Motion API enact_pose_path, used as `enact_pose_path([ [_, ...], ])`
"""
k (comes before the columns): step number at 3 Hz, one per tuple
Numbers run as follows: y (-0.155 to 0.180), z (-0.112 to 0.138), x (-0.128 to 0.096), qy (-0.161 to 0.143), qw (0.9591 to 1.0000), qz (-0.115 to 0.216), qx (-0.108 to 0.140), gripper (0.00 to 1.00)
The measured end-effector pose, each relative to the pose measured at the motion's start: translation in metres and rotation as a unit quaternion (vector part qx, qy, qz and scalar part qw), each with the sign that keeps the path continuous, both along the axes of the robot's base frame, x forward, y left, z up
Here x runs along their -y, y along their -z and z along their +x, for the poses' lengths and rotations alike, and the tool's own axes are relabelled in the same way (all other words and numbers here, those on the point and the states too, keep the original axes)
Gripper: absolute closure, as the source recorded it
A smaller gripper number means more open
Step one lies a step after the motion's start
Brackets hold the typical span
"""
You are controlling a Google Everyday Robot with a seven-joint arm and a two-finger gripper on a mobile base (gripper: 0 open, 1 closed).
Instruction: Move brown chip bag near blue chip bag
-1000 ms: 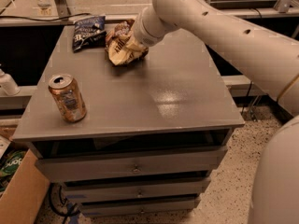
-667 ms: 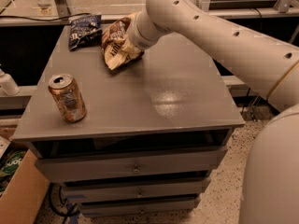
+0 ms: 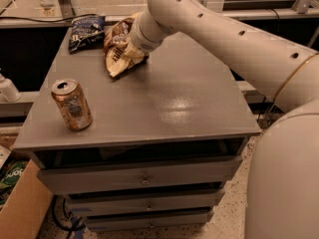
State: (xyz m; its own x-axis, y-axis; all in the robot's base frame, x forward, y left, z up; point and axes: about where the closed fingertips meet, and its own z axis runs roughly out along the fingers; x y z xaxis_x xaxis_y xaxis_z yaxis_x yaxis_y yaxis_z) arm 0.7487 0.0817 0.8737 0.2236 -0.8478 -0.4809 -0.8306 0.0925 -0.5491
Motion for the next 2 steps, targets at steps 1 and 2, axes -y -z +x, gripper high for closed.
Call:
enact_pose_path([
  [1, -0.0032, -0.0001, 0.0002, 0.0, 1.0, -0.003, -0.002, 0.36],
  [2, -0.0099, -0.0004, 0.0041, 0.002, 1.0, -0.006, -0.003, 0.11],
])
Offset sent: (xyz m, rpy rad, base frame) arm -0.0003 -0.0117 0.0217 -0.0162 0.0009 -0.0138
